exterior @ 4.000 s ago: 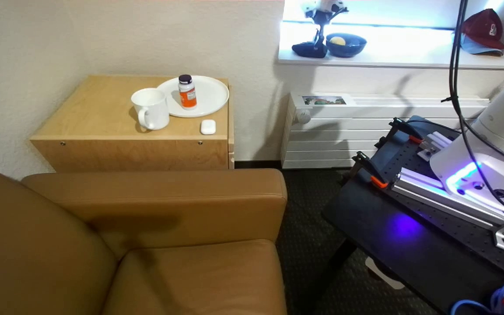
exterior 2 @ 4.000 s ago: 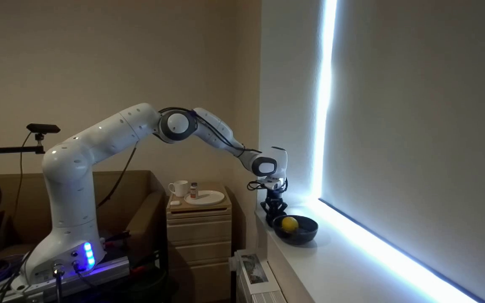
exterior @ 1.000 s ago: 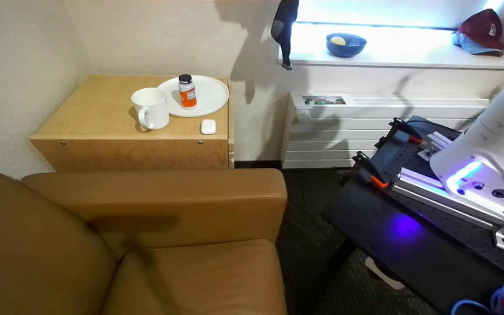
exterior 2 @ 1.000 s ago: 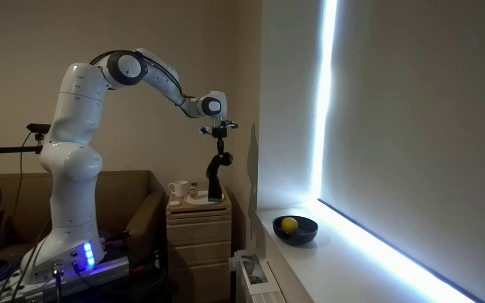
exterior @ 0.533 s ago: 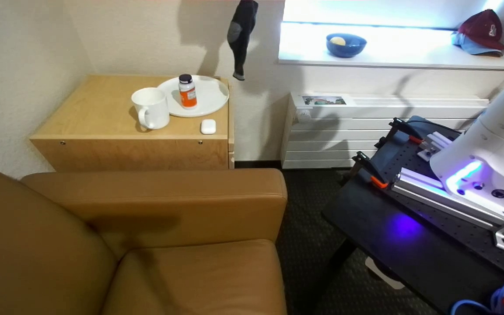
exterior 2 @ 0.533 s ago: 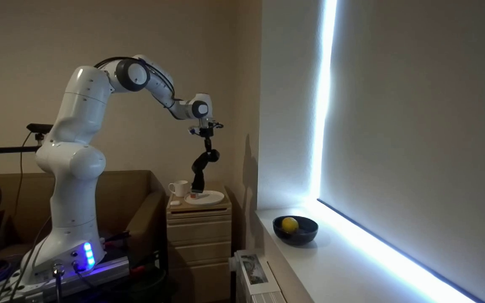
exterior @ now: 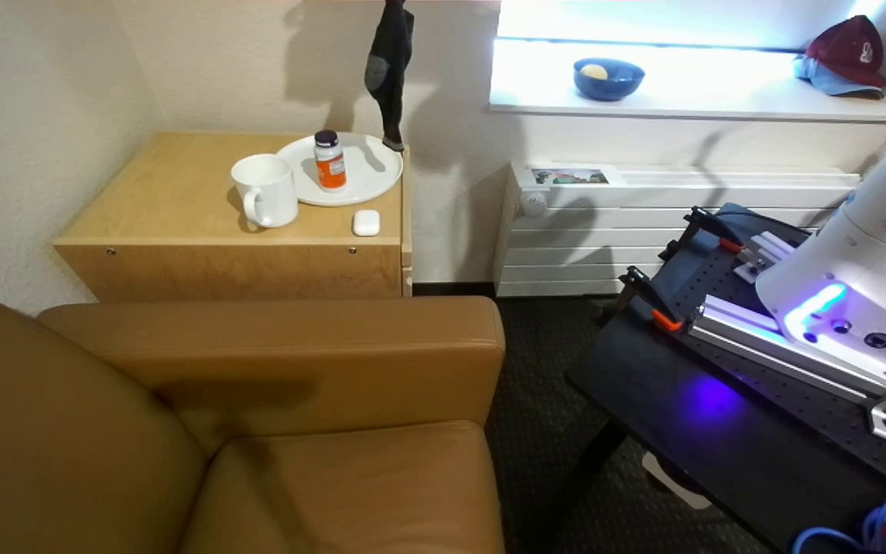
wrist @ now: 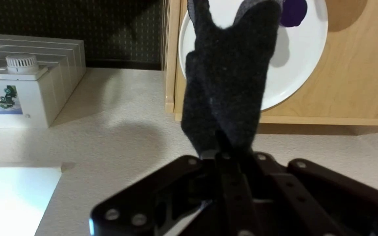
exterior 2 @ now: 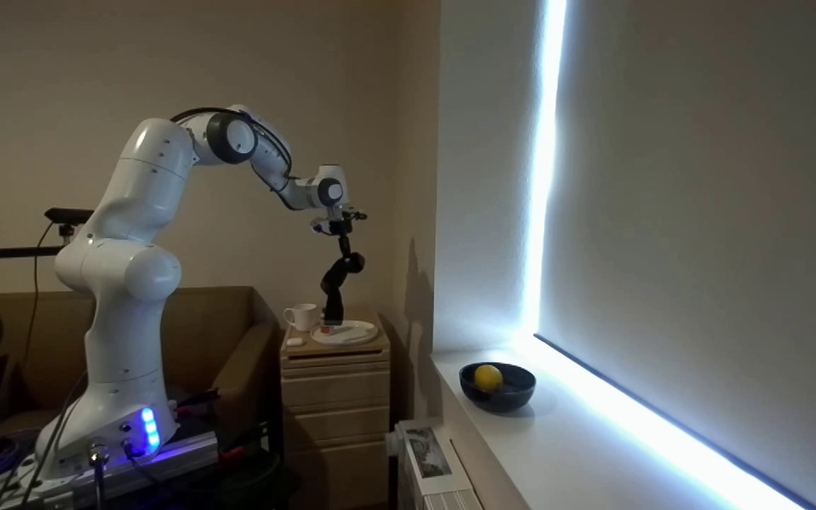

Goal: Remove the black sock from the windowsill and place it on the white tray on top of the nightstand

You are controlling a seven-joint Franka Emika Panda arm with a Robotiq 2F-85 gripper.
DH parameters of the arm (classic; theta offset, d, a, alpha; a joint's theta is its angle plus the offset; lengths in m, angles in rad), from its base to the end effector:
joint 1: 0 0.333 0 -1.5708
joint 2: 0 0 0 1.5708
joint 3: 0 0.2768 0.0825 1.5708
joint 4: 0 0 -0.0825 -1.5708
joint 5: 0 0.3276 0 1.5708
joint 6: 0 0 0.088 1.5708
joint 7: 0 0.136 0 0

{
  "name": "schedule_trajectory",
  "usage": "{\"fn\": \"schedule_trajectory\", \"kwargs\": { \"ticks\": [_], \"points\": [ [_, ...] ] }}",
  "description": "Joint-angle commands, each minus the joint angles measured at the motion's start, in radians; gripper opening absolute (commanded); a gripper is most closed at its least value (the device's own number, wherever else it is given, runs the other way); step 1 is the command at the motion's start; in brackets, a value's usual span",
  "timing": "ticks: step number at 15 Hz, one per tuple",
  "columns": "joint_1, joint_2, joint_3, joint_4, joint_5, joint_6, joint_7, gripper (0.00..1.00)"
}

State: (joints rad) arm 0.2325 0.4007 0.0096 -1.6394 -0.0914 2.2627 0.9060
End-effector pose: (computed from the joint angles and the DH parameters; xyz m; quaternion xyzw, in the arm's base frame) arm 0.6122 0.1460 0.3681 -0.9466 0.3004 -0.1130 0.0297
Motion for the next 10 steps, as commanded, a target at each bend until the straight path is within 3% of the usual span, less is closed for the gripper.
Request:
{"fn": "schedule_trajectory", "kwargs": {
  "ticks": [1,5,10],
  "points": [
    [0.015,0.065,-0.018,0.041,-0.01,0.057,0.1,0.02],
    [0.04,0.156,-0.048,0.081,-0.01,0.217,0.307,0.02],
    [0.167,0.255,-0.201,0.127,-0.177,0.332,0.581,0.02]
  ]
}}
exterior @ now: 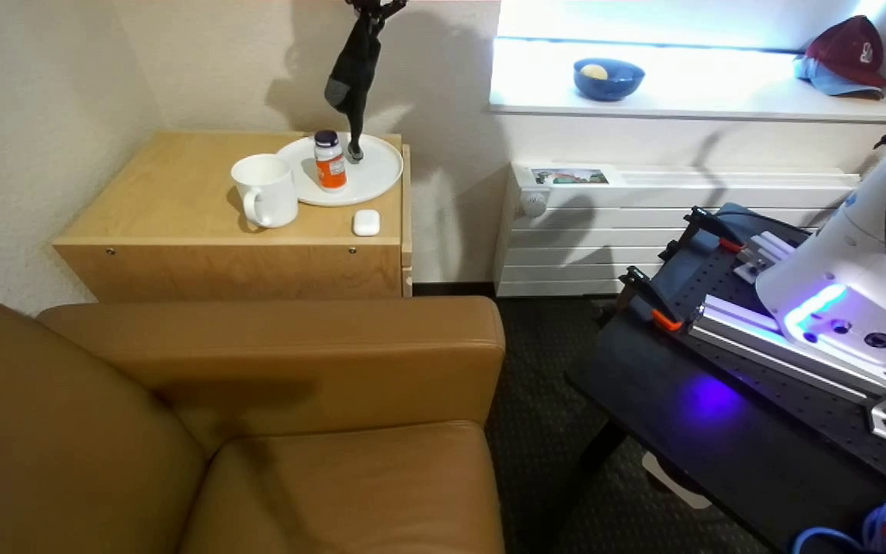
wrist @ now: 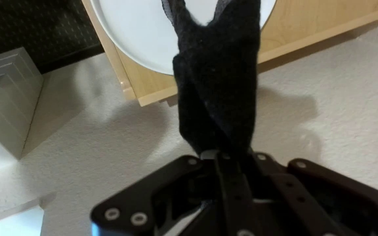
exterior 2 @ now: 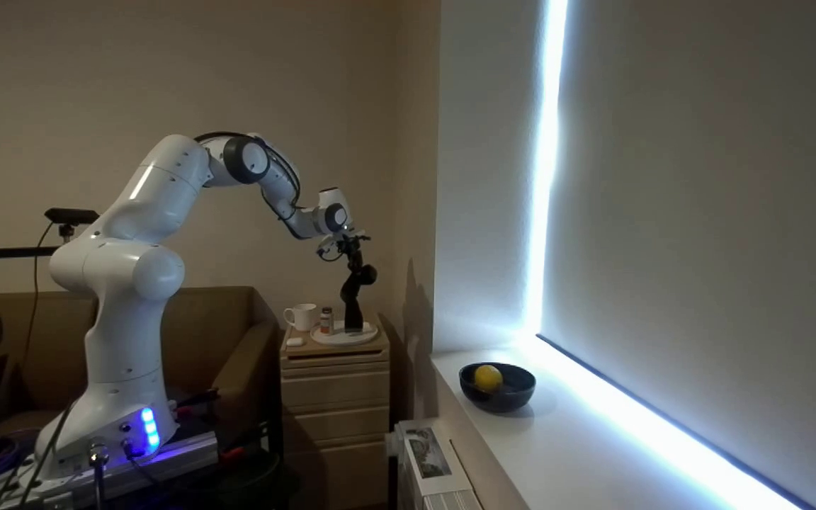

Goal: Remove the black sock from the windowsill and place it on the white tray on top of the nightstand

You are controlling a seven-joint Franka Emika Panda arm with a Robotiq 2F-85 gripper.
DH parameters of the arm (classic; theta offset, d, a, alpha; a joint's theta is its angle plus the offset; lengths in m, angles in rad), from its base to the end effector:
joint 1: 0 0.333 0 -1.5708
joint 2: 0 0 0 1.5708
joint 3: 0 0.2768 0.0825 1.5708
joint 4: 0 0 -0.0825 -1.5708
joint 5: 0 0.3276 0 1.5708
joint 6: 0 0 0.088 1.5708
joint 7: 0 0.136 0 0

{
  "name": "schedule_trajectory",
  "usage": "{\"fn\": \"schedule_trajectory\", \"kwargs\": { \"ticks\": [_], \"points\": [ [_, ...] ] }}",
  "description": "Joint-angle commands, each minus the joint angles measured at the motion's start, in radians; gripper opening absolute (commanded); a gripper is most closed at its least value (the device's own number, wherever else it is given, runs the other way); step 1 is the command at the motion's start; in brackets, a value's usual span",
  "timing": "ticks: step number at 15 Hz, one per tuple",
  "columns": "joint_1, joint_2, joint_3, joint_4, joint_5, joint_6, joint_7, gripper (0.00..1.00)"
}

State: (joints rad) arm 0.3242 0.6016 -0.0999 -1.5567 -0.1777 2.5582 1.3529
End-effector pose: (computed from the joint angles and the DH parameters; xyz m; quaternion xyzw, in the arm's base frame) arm 0.6578 0.1607 0.3122 -0.8634 0.4555 -0.2023 0.0780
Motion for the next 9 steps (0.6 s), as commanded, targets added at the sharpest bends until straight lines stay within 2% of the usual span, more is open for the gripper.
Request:
{"fn": "schedule_trajectory", "kwargs": {
  "ticks": [1,2,3,6,7,9],
  "points": [
    [0.096,0.064,-0.113,0.048,-0.125,0.028,0.174,0.02],
    [0.103,0.064,-0.111,0.046,-0.136,0.005,0.192,0.02],
    [0.067,0.045,-0.074,0.024,-0.11,0.015,0.148,0.06],
    [0.089,0.059,-0.087,0.032,-0.128,0.014,0.179,0.06],
    [0.086,0.065,-0.082,0.041,-0.121,0.011,0.176,0.02],
    [0.1,0.088,-0.096,0.057,-0.13,0.031,0.216,0.02]
  ]
}}
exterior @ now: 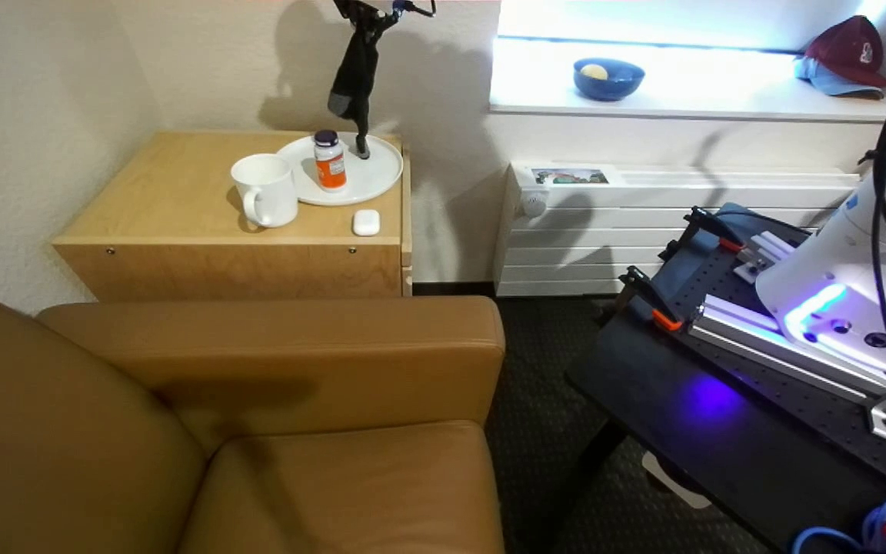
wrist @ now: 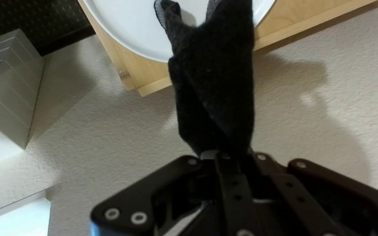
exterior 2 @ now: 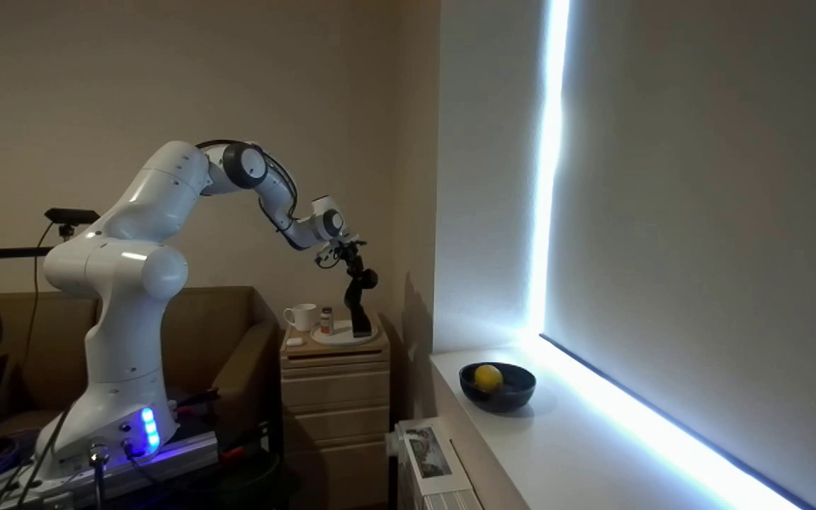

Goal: Remove the black sock from the windowsill and place it on the white tray on top of the nightstand

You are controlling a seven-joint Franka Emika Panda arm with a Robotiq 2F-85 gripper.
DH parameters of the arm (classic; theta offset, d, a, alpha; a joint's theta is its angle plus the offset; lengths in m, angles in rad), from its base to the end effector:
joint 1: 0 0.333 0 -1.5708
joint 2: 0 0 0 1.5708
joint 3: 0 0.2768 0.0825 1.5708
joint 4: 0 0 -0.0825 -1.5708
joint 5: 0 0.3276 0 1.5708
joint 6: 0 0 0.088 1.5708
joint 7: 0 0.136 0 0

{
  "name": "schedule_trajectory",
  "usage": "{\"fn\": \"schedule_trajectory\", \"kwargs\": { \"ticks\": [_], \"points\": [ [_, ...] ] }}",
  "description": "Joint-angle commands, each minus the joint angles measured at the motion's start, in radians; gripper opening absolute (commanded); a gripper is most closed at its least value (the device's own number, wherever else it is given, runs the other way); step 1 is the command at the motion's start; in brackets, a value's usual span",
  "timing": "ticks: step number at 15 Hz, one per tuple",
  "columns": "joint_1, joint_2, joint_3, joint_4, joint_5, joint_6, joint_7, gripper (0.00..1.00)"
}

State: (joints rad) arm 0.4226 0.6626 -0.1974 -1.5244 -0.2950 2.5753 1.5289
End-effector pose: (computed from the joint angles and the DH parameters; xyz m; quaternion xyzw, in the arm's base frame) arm 0.6608 0.1755 0.2926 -0.8458 0.4727 -0.2429 0.0476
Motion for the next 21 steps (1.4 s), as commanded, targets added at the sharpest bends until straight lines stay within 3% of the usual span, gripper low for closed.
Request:
{"fn": "schedule_trajectory", "kwargs": {
  "ticks": [1,8,10,11,13,14,17,21],
  "points": [
    [0.005,0.038,0.006,0.033,-0.009,0.017,0.051,0.02],
    [0.034,0.078,-0.016,0.048,-0.035,0.042,0.135,0.02],
    [-0.023,0.068,0.052,0.031,0.035,0.096,0.09,0.02],
    [0.016,0.062,0.012,0.028,-0.001,0.046,0.108,0.06],
    [0.003,0.062,0.027,0.027,0.019,0.07,0.104,0.06],
    [-0.001,0.062,0.03,0.027,0.021,0.073,0.104,0.02],
    [-0.021,0.128,0.053,0.094,0.067,0.049,0.115,0.02],
    [0.017,0.181,0.031,0.119,0.083,0.066,0.171,0.02]
  ]
}}
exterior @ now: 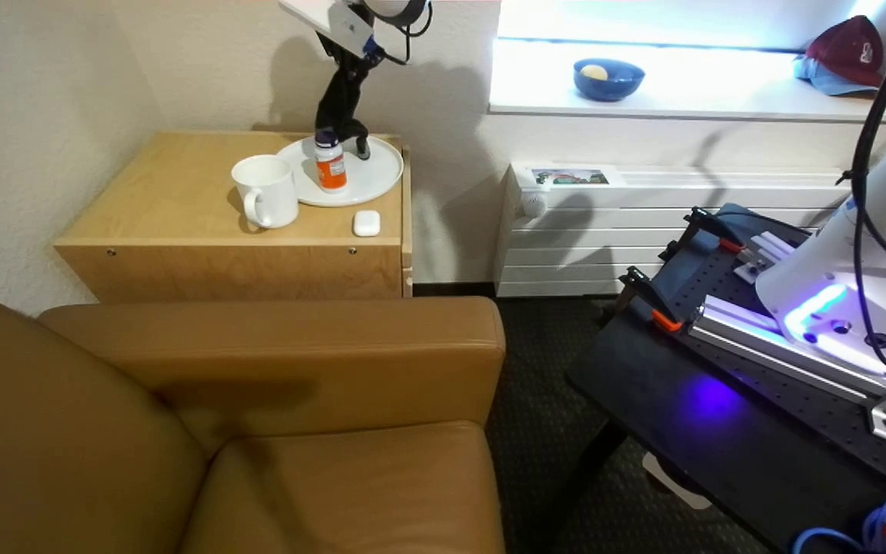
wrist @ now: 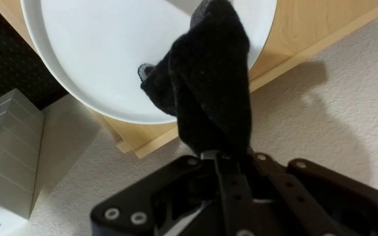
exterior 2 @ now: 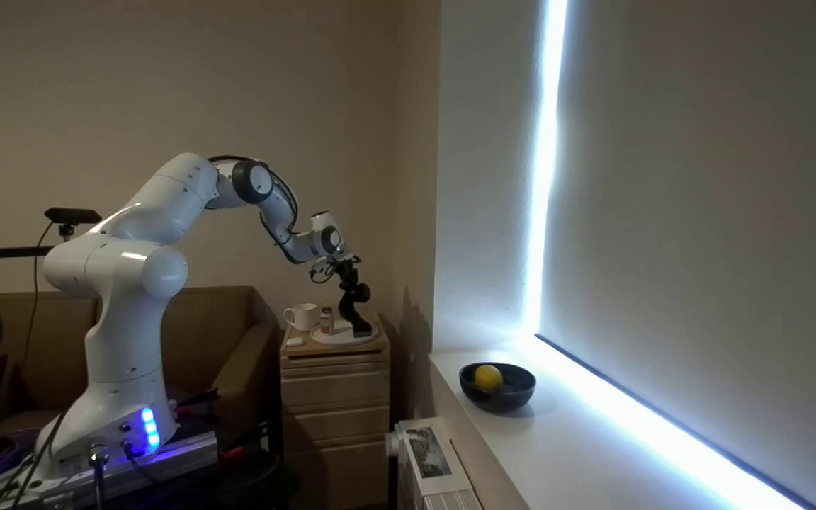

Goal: Remove the black sock from the windowsill and place it on the white tray on top of the nightstand

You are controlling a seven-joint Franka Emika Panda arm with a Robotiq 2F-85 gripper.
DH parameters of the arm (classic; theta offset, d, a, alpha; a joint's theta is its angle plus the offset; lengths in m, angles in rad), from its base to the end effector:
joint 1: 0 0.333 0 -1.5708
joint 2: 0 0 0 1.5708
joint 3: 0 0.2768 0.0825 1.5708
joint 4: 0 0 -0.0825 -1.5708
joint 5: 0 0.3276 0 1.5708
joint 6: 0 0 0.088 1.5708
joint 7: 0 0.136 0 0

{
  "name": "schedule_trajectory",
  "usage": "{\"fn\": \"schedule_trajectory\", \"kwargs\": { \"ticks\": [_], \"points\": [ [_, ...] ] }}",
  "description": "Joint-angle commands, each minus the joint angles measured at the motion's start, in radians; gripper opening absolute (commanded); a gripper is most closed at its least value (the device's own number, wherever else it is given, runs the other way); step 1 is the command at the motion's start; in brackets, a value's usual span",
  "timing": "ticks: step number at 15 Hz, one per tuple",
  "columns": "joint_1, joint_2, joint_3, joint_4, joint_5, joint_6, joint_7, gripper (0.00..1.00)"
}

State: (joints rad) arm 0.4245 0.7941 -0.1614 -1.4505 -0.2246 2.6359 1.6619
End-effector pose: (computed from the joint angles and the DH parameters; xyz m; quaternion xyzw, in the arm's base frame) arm 0.6655 0.2053 0.2407 -0.8160 0.5302 -0.2125 0.0886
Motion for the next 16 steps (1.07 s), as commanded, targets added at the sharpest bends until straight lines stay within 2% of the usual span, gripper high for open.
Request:
{"fn": "schedule_trajectory", "kwargs": {
  "ticks": [1,9,10,11,13,16],
  "points": [
    [0.027,0.061,-0.012,0.048,0.007,0.005,0.056,0.02],
    [0.071,0.131,-0.045,0.032,-0.01,-0.006,0.134,0.02],
    [0.07,0.138,-0.044,0.032,-0.008,-0.011,0.136,0.1],
    [0.07,0.142,-0.044,0.031,-0.005,-0.016,0.141,0.33],
    [0.067,0.15,-0.041,0.031,-0.001,-0.005,0.141,0.37],
    [0.062,0.138,-0.045,0.019,0.004,0.029,0.162,0.56]
  ]
}}
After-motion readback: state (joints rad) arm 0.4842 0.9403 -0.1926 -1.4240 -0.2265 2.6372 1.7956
